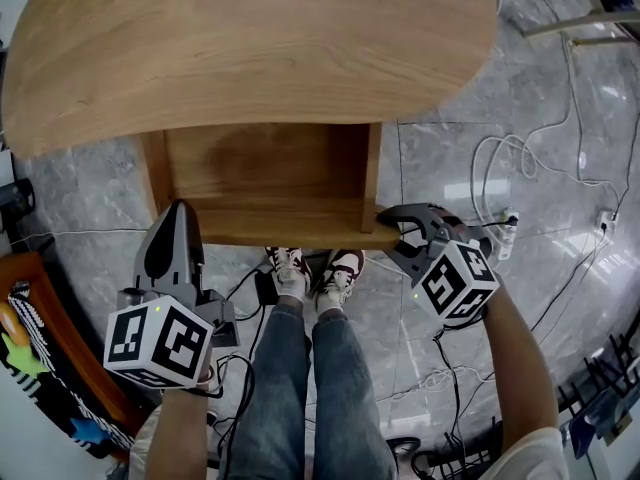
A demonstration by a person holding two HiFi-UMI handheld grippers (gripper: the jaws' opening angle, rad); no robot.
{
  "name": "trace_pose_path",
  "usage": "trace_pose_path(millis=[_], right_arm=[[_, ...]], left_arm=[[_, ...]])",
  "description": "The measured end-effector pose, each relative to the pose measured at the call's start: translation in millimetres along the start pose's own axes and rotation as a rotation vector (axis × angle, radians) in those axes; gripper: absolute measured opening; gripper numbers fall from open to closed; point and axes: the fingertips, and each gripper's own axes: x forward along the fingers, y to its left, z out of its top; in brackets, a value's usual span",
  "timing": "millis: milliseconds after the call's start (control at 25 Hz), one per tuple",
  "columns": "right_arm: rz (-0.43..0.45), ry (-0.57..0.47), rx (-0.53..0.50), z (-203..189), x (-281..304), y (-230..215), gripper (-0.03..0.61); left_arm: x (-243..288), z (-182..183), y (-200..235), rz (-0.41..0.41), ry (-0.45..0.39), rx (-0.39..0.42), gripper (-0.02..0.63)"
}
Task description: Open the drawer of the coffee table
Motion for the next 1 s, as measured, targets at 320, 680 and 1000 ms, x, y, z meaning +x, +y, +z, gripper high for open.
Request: trace_pose_path(millis=[320,680,1000], right_arm=[[0.011,0.003,0.025,-1,1,0,0.11],[0.016,0.058,0.108,-7,3,0,0.138],[0.0,0.088,0.153,5,-11,2,0.184]], left_arm=[[1,-3,-3,-0.007,0.006,-0.007,-0.006],[-4,13,0,-0.011,-0.011,-0.007,-0.006],[-9,40,-5,-0.039,-0.045,-0.018,-0.006]])
